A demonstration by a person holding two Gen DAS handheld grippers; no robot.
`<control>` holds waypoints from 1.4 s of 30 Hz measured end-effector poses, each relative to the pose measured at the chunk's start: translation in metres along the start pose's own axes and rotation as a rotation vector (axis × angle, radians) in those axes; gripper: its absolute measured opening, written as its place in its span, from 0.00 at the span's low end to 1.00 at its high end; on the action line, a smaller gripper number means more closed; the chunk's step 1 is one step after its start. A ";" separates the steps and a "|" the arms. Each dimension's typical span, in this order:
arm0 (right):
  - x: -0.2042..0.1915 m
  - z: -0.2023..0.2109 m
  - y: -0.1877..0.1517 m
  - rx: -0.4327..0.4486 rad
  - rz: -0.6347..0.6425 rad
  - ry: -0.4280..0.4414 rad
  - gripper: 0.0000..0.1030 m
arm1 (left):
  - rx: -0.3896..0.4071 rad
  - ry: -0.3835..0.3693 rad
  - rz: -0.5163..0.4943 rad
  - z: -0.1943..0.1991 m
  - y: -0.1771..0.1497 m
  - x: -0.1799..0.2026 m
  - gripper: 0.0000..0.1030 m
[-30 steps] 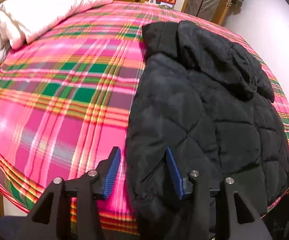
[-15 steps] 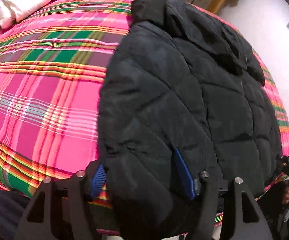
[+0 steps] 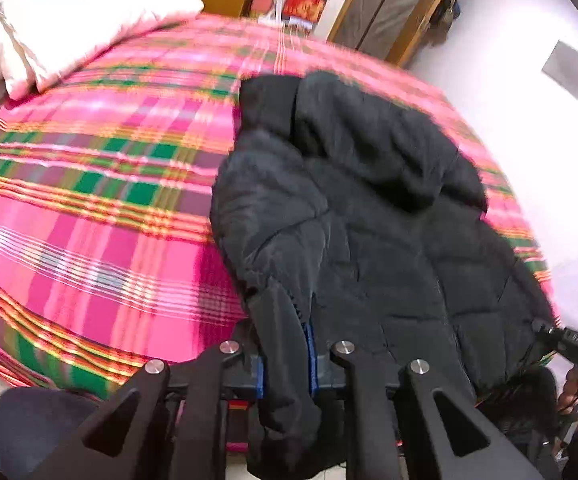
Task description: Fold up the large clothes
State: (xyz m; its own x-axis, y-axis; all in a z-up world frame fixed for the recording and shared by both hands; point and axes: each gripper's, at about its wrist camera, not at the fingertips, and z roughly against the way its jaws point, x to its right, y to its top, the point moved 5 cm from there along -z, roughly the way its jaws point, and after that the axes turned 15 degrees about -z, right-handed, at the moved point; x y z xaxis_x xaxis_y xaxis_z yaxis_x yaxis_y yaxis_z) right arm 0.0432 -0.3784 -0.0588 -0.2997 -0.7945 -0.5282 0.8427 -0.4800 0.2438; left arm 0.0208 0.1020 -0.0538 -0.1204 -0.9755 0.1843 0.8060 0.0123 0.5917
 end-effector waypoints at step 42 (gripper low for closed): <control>-0.128 -0.168 0.292 0.019 -0.206 0.134 0.17 | 0.052 -0.047 0.245 -0.182 0.258 -0.101 0.17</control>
State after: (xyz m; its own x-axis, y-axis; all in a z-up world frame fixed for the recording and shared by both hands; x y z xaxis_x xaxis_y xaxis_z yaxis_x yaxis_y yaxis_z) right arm 0.4024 -0.3544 -0.0566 -0.4014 -0.6234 -0.6710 0.7613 -0.6344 0.1340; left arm 0.3463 0.1635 -0.0629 0.0468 -0.9308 0.3624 0.7838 0.2592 0.5644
